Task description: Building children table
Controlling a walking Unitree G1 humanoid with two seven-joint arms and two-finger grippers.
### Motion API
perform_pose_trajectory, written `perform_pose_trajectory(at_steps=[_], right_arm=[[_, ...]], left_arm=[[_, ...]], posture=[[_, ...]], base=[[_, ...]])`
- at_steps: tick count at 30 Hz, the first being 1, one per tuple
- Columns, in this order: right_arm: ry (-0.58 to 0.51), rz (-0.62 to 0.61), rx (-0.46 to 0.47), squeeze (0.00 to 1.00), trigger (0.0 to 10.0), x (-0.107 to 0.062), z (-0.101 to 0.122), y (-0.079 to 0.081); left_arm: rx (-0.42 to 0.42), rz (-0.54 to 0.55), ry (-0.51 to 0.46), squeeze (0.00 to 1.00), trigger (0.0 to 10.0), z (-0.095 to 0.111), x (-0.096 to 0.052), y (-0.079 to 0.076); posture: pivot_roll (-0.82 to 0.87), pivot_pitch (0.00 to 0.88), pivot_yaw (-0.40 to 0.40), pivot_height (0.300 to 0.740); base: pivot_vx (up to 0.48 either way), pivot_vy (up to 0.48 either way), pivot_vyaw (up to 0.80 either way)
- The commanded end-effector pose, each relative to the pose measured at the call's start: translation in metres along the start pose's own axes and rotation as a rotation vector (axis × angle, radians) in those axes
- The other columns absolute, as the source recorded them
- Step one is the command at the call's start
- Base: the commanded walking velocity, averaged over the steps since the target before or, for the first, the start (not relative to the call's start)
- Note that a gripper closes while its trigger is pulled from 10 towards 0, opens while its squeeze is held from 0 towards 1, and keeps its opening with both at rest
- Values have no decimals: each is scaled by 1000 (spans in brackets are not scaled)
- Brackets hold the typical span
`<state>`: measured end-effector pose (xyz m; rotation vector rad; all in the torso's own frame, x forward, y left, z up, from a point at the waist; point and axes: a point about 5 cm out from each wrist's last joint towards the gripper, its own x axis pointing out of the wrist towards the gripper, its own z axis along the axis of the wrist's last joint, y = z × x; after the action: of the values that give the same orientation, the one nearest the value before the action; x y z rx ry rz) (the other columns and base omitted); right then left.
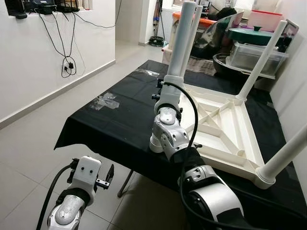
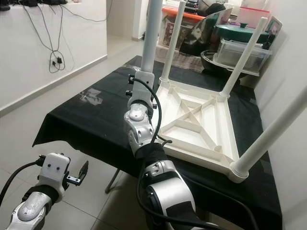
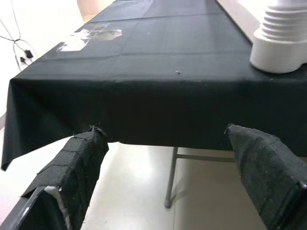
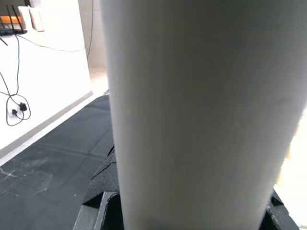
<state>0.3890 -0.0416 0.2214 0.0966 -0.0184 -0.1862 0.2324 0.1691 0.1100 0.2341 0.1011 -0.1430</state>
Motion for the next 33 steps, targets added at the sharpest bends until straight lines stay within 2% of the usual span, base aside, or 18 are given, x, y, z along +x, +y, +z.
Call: perform_pose_trajectory(at_steps=[1,13,33], right_arm=[[141,-12,-30,0,10000,-6,-38,-5],[145,-1,-26,0,10000,-7,-38,-4],[147,14,-27,0,10000,-7,-38,-4]], left_arm=[[-20,-20,-22,0,10000,4,0,-2],[-31,-34,-26,0,10000,5,-1,-3],[-33,-54,-14,0,10000,3,0,-7]], posture=[[140,0,-118,740],[141,0,-119,740],[135,0,-119,740]], base=[[0,0,0],[332,0,0],[0,0,0]])
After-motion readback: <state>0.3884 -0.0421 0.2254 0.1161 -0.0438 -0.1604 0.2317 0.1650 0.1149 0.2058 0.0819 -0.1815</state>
